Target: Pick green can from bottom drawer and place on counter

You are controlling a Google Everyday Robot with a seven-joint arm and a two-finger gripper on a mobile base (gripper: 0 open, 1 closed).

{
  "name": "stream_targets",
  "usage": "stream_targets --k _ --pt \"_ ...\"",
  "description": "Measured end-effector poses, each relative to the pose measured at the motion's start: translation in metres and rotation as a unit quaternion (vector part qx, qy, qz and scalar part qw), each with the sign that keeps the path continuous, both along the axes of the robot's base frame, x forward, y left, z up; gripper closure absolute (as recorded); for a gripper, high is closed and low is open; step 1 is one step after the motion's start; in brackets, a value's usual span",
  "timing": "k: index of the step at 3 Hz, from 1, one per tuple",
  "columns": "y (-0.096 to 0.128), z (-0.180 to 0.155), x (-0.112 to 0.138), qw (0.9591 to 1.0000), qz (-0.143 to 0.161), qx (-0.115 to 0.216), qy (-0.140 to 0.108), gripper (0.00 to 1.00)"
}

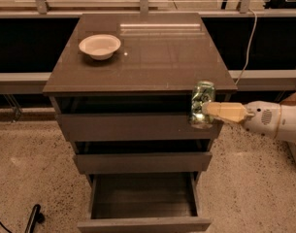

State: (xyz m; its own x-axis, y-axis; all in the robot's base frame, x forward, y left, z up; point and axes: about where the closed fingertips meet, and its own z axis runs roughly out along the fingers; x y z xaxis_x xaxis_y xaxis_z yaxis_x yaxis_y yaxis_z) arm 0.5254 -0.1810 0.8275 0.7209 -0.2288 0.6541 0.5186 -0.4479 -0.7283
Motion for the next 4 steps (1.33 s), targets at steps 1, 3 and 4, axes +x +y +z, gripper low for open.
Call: stream_targets --k 1,3,4 --pt "-0.011 0.042 -0.007 0.999 0.008 0.024 -0.037 1.0" --pt "-0.016 0.099 0.012 0.9963 0.003 -0.028 -0.081 1.0" --pt "-0.016 0.138 0.042 0.9862 0.015 -0.073 -0.148 1.0"
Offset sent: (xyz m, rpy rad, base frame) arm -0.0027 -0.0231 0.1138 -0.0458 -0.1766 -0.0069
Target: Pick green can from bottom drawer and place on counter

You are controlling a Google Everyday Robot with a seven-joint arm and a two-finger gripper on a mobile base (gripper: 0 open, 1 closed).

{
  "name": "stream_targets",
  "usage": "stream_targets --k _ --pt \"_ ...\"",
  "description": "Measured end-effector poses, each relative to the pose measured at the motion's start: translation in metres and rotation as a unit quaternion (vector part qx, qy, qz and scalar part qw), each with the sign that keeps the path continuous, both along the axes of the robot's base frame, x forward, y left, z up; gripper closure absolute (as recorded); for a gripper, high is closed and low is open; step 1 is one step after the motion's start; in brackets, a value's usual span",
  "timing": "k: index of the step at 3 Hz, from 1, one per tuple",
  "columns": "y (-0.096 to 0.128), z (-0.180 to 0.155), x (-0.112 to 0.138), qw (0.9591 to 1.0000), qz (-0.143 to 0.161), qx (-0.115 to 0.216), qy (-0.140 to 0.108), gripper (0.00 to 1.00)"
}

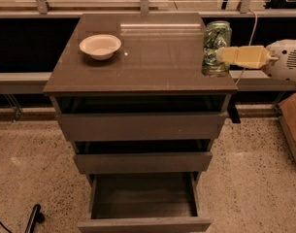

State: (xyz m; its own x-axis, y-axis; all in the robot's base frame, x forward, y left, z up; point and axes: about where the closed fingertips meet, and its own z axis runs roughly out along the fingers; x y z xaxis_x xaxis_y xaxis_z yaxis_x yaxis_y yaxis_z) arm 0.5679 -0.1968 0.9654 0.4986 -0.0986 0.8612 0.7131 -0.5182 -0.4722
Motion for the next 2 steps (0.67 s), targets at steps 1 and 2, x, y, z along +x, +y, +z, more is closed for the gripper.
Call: stream_targets --k 1,2 --pt "0.0 0.0 0.0 1.0 0.0 0.0 0.0 1.0" --pt "0.0039 0.0079 0.0051 0.9987 -0.001 -0.015 -0.049 1.0"
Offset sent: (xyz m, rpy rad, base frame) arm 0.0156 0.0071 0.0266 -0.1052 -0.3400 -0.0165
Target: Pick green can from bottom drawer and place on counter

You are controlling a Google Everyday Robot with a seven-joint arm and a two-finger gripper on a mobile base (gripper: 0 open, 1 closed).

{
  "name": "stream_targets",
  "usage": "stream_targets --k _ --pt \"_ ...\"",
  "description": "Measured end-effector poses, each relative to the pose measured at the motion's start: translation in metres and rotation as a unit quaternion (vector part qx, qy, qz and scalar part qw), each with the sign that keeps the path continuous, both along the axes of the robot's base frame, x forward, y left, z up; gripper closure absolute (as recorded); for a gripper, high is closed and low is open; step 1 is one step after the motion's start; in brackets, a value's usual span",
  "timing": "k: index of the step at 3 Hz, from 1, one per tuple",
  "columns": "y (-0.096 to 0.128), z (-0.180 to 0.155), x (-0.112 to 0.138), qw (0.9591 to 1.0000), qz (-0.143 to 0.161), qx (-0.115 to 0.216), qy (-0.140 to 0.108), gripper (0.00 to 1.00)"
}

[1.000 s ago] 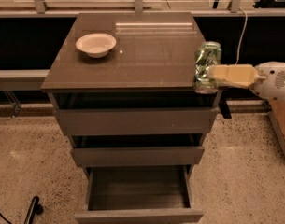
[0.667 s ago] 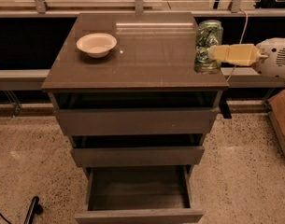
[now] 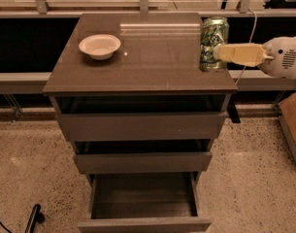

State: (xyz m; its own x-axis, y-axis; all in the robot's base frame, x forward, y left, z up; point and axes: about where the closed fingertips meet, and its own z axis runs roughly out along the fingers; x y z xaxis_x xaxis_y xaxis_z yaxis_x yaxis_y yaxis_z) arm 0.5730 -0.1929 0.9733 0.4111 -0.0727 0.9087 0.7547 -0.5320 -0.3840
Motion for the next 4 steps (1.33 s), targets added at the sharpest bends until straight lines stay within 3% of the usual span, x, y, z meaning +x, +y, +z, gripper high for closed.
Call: stream_targets --k 1,2,3,4 --pt "0.0 0.006 0.019 0.9955 0.02 -0.015 -0.092 1.0" --pt "-0.016 0.012 0.043 0.9822 0.01 -0.007 -0.187 1.0" --pt "-0.009 0.011 0.046 0.9749 0.016 -0.026 -0.22 1.0" --pt "-0.007 0.005 0.051 0.9756 0.009 -0.034 -0.217 1.0"
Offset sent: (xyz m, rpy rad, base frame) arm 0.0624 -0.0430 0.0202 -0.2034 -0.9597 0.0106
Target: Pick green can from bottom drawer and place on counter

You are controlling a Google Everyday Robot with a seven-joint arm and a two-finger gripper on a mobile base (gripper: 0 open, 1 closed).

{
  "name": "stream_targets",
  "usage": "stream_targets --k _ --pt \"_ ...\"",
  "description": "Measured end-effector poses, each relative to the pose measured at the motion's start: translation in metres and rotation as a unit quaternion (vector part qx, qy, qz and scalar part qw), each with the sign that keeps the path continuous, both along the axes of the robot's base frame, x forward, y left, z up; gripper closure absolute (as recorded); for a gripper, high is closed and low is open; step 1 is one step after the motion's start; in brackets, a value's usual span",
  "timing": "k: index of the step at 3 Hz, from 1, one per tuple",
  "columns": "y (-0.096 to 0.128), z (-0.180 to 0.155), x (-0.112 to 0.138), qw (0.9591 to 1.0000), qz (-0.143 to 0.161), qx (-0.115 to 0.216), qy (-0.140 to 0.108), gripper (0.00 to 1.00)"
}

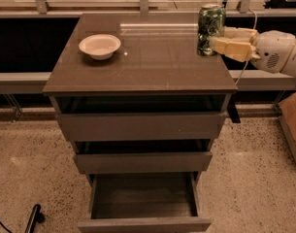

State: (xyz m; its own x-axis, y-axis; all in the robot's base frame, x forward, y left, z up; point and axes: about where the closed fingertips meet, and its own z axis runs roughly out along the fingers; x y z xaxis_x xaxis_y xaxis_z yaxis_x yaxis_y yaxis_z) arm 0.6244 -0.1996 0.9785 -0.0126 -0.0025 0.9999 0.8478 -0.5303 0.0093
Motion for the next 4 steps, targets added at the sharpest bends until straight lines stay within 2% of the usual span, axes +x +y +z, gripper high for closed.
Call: stream_targets --k 1,2,4 --pt "0.0 -0.034 0.015 0.9987 -0.007 0.046 -0.018 1.0" --pt "0.014 -0.063 0.028 0.997 0.003 0.057 -0.052 1.0" --pt "0.012 -0.083 0.036 0.9969 0.01 0.055 -0.055 1.0"
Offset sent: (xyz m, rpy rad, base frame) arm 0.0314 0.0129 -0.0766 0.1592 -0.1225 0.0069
